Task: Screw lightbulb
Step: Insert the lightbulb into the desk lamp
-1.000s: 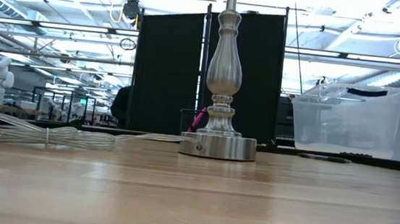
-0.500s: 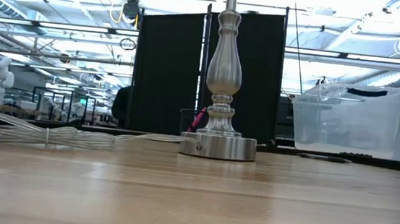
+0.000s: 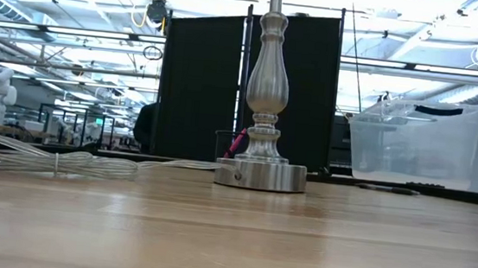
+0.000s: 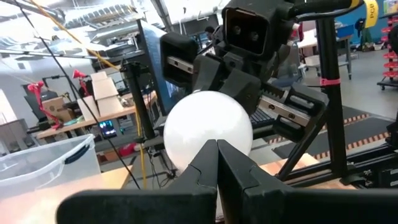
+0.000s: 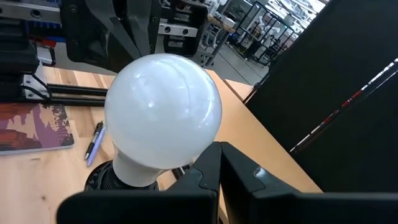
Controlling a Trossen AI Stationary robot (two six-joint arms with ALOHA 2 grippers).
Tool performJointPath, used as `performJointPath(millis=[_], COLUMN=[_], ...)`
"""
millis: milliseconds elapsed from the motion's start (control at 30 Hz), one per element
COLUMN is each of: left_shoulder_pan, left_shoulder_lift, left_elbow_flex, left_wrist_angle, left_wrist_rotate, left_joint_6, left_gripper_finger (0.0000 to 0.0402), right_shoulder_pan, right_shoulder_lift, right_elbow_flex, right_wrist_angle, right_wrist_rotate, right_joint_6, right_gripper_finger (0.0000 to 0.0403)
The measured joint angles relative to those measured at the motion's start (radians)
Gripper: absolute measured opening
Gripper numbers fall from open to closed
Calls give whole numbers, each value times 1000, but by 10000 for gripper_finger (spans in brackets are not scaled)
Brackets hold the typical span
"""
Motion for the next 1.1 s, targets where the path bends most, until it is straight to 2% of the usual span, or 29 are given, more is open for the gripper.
performJointPath(millis=[833,1100], left_shoulder_pan=[12,28], left_shoulder_lift=[8,28], left_elbow_flex=[0,0], left_wrist_angle=[-23,-35], left_wrist_rotate=[-31,-36], left_joint_6=[3,-1], left_gripper_finger=[0,0], right_shoulder_pan=[-3,-2], right_shoulder_lift=[4,15], right_elbow_flex=[-1,-2], right_wrist_angle=[-70,-70], right_wrist_rotate=[-23,-76], right_joint_6=[83,94], right_gripper_finger=[0,0])
